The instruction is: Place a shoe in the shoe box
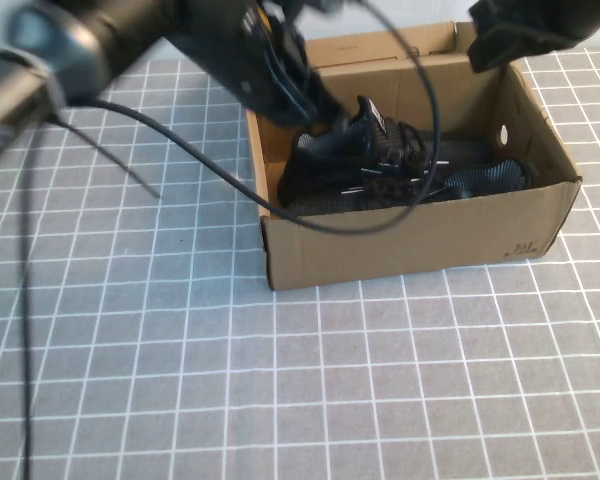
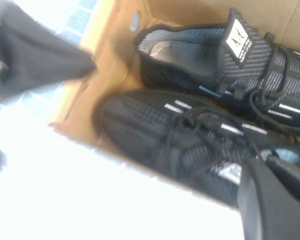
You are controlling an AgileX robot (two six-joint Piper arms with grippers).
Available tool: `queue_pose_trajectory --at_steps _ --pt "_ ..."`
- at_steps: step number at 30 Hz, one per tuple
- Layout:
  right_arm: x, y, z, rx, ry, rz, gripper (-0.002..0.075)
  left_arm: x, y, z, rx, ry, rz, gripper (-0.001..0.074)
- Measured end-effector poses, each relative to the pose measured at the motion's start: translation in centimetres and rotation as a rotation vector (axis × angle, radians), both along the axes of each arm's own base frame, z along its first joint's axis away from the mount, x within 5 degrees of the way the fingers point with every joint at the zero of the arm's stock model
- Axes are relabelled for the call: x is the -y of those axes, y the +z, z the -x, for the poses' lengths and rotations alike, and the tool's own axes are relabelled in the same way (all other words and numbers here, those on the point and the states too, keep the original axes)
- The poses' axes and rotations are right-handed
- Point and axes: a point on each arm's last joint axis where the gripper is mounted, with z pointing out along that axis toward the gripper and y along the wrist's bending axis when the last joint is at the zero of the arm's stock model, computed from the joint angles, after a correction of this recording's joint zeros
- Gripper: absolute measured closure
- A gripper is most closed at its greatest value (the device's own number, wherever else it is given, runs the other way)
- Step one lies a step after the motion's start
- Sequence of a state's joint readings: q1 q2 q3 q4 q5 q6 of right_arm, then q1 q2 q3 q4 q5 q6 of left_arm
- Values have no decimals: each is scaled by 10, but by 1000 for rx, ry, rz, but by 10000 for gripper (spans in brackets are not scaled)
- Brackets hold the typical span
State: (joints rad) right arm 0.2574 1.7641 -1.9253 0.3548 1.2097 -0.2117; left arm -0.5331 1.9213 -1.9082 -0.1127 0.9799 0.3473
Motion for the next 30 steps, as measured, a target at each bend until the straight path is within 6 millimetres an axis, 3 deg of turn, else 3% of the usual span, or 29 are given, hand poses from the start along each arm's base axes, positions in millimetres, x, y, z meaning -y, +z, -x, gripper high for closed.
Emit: queue_pose_trajectory --at_steps 3,7,12,15,23,30 --pt "4 19 18 25 12 -3 742 -10 37 17 83 1 49 736" --pt "11 45 45 90 16 -19 742 -24 67 40 194 11 114 736" --pt "27 74 97 162 -24 -33 742 -48 80 75 358 37 206 736" --pt "40 79 130 181 -62 -17 742 -67 83 106 453 51 264 736" --pt "71 58 235 220 -100 -4 742 -116 48 188 538 89 372 736" --pt "95 9 325 315 -109 -35 742 -151 -23 243 563 149 445 736"
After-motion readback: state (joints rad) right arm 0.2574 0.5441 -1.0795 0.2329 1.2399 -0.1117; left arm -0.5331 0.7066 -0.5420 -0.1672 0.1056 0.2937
